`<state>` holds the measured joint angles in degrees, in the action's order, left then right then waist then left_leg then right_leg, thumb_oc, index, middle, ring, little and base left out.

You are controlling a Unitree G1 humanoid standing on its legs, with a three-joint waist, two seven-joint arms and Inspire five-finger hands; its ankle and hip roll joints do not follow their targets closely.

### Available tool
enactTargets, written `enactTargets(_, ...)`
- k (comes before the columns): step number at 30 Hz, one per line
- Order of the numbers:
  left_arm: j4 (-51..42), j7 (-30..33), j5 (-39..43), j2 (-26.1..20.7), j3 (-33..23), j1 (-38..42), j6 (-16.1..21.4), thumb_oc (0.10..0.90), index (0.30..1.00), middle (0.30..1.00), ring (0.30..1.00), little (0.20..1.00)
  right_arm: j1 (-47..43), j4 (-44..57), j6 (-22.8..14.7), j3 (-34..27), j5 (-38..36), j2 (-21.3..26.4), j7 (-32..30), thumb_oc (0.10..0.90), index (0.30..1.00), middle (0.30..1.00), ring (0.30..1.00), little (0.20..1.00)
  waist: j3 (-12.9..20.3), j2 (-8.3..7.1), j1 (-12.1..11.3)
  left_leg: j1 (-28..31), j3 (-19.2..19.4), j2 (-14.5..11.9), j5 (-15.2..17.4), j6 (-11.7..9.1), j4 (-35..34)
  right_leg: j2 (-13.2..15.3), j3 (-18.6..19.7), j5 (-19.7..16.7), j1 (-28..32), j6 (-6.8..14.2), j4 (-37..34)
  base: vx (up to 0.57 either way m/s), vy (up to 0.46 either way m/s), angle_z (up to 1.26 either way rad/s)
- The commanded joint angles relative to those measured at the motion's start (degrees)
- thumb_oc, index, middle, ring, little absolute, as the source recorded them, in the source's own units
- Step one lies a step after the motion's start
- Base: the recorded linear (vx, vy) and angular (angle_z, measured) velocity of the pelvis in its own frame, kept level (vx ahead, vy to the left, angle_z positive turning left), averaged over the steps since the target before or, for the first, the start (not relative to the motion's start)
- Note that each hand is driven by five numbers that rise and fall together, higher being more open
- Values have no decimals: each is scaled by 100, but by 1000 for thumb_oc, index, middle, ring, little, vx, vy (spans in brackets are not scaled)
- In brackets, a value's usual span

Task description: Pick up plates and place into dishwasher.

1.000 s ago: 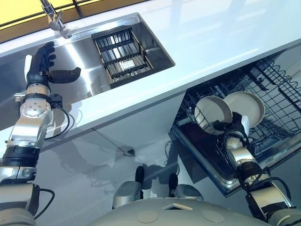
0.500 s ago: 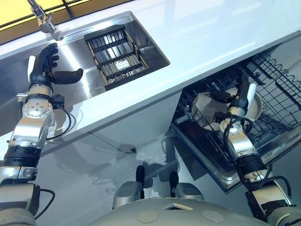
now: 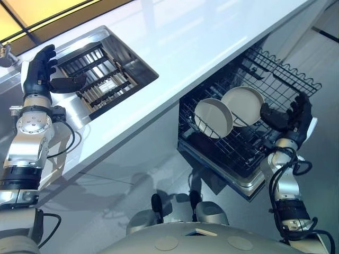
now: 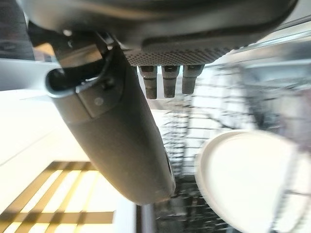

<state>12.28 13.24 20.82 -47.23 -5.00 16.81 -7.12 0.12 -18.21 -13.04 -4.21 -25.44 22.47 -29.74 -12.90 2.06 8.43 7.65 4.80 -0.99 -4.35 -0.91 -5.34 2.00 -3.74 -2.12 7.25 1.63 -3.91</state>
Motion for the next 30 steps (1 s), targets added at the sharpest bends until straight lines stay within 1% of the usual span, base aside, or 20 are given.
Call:
enactTargets(1, 46, 182, -32, -485, -409, 438, 644, 800, 900, 900, 900, 900, -163, -117, -709, -166, -180, 142, 518, 800, 900, 900, 900, 900, 609, 270, -52, -61, 169, 302, 559, 75, 150, -226, -269, 775, -598, 406, 1198, 20, -62, -8)
enactTargets(3, 44, 175, -45, -490, -394, 424, 640, 800, 900, 900, 900, 900, -189, -427, -576, -120, -138, 199, 652, 800, 900, 900, 900, 900, 599, 261, -90, -76, 142, 296, 559, 68, 172, -228, -297, 774, -591, 396, 1198, 20, -56, -1)
enactTargets(5, 39, 150, -45, -526, -374, 418, 623, 800, 900, 900, 900, 900, -252, -825, -616, -51, -324, 244, 782, 800, 900, 900, 900, 900, 594, 255, -145, -87, 104, 289, 548, 54, 180, -233, -325, 775, -565, 381, 1182, 28, -74, 0)
enactTargets(6, 52, 112, -42, -548, -345, 428, 625, 800, 900, 900, 900, 900, -310, -1162, -548, 11, -486, 295, 947, 800, 900, 900, 900, 900, 591, 247, -214, -108, 58, 282, 543, 45, 198, -244, -352, 783, -544, 359, 1175, 36, -89, 1)
enactTargets(7, 56, 94, -55, -552, -342, 419, 631, 800, 900, 900, 900, 900, -332, -1287, -517, 39, -653, 309, 1023, 800, 900, 900, 900, 900, 584, 247, -246, -116, 24, 279, 538, 41, 205, -250, -369, 790, -532, 345, 1175, 41, -98, 4)
enactTargets(8, 34, 100, -55, -557, -332, 408, 612, 800, 900, 900, 900, 900, -349, -1364, -413, 38, -756, 295, 1048, 800, 900, 900, 900, 900, 579, 245, -271, -128, -8, 277, 533, 40, 215, -260, -372, 799, -530, 333, 1185, 27, -63, 6)
enactTargets(11, 2, 31, -53, -581, -313, 398, 601, 800, 900, 900, 900, 900, -403, -1689, -308, 80, -1249, 266, 1149, 800, 900, 900, 900, 900, 553, 245, -371, -166, -106, 265, 529, 27, 246, -270, -420, 831, -511, 294, 1200, 20, -62, 10)
enactTargets(14, -57, -31, -51, -618, -261, 458, 518, 800, 900, 900, 900, 900, -481, -2032, -224, 111, -1789, 217, 1250, 800, 900, 900, 900, 900, 531, 248, -477, -207, -213, 246, 511, 6, 263, -286, -474, 864, -488, 247, 1208, 15, -72, 19)
enactTargets(17, -108, -84, -62, -636, -176, 555, 440, 800, 900, 900, 900, 900, -582, -2370, -228, 77, -2394, 133, 1387, 800, 900, 900, 900, 900, 518, 246, -587, -244, -325, 226, 492, -13, 281, -301, -525, 885, -467, 208, 1210, 14, -68, 20)
enactTargets(22, -184, -96, -91, -614, -80, 645, 362, 800, 900, 900, 900, 900, -687, -2485, -211, 120, -3091, -43, 1521, 800, 900, 900, 900, 900, 485, 231, -723, -314, -461, 217, 476, -43, 349, -313, -570, 853, -430, 164, 1155, 13, -49, 25)
enactTargets(25, -200, -102, -84, -603, -9, 706, 327, 800, 900, 900, 900, 900, -784, -2476, -177, 210, -3304, -99, 1618, 800, 900, 900, 900, 900, 454, 222, -796, -346, -532, 220, 470, -59, 408, -317, -589, 839, -388, 136, 1128, 24, -32, 16)
enactTargets(27, -230, -108, -85, -587, 37, 729, 305, 800, 900, 900, 900, 900, -851, -2415, -130, 264, -3695, -138, 1756, 800, 900, 900, 900, 900, 436, 212, -843, -366, -572, 217, 463, -71, 436, -317, -603, 824, -370, 125, 1107, 29, -26, 10)
enactTargets(30, -216, -139, -100, -521, 130, 777, 329, 800, 900, 900, 900, 900, -1029, -2276, -87, 368, -4458, -243, 2117, 800, 900, 900, 900, 900, 417, 201, -932, -401, -632, 214, 453, -90, 472, -317, -619, 793, -332, 101, 1044, 39, -14, 15)
